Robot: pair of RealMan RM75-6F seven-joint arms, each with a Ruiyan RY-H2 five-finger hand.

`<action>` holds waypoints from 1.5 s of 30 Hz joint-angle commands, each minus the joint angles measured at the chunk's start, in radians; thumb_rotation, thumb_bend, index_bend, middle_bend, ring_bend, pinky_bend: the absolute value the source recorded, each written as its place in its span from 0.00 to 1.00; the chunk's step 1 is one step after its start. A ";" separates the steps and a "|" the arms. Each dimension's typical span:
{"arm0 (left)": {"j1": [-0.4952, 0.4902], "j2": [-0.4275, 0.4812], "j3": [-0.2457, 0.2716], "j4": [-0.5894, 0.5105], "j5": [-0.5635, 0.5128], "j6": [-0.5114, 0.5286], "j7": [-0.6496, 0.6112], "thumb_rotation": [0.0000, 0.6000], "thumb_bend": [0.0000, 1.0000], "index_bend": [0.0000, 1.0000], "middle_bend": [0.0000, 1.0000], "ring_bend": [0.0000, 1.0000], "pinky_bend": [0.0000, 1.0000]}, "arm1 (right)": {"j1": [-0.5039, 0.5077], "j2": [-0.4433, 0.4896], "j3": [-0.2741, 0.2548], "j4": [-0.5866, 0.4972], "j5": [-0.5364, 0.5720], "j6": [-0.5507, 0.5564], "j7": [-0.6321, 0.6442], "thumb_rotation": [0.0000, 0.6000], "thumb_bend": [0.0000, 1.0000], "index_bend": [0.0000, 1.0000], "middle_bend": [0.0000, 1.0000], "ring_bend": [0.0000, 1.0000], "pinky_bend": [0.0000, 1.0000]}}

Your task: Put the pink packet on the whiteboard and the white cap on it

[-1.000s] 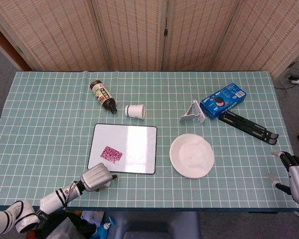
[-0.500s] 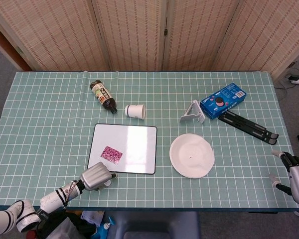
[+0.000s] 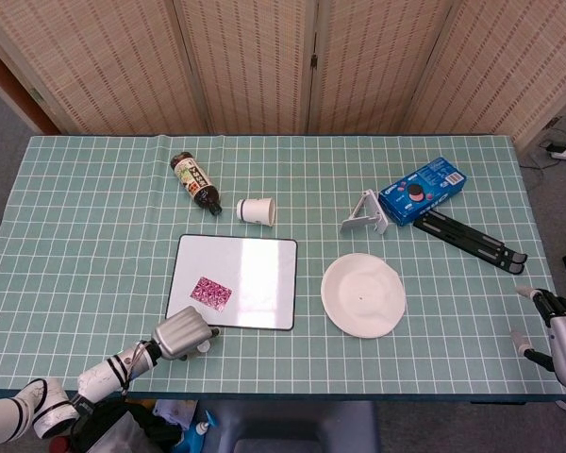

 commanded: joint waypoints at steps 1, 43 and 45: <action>0.000 -0.001 0.000 0.000 -0.002 -0.003 0.000 1.00 0.24 0.47 1.00 1.00 1.00 | -0.001 0.001 0.000 -0.001 0.000 0.001 0.000 1.00 0.19 0.27 0.34 0.38 0.41; -0.126 -0.032 -0.202 0.073 -0.291 -0.208 -0.079 1.00 0.24 0.50 1.00 1.00 1.00 | -0.001 0.006 0.005 0.005 -0.001 0.005 0.012 1.00 0.19 0.27 0.34 0.39 0.41; -0.134 -0.038 -0.210 0.075 -0.307 -0.221 -0.074 1.00 0.24 0.49 1.00 1.00 1.00 | -0.001 0.007 0.004 0.006 0.000 0.004 0.013 1.00 0.19 0.27 0.34 0.39 0.41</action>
